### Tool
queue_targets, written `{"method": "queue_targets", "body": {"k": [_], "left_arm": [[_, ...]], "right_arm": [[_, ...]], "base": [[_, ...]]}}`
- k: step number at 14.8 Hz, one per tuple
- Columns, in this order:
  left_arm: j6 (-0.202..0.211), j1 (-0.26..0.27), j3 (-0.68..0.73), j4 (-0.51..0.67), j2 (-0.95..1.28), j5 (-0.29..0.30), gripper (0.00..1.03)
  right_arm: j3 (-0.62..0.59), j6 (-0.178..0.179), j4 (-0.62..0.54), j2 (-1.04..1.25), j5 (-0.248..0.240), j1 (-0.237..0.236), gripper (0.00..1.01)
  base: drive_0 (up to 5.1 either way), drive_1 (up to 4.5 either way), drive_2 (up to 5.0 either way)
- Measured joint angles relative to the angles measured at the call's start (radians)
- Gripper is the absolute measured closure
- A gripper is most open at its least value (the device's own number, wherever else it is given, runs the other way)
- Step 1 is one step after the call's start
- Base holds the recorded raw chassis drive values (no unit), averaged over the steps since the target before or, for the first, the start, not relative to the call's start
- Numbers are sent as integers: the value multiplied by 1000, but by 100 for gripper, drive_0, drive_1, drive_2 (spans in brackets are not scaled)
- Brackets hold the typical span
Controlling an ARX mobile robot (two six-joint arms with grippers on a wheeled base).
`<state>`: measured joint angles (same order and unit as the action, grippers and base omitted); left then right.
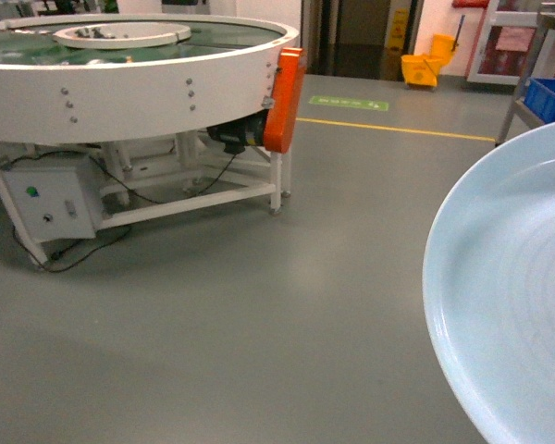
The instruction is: Place blue tray on left shelf second layer neatly
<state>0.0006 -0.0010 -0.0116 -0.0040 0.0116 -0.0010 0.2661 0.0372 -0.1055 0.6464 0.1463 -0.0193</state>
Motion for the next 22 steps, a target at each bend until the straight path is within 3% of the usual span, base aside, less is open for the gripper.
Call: {"method": "queue_targets", "body": {"k": [22], "left_arm": [[0,1,0,0,0,0,5]], "right_arm": [[0,0,-3,0,-5,0,99]], "base": [[186,3,-640]]}}
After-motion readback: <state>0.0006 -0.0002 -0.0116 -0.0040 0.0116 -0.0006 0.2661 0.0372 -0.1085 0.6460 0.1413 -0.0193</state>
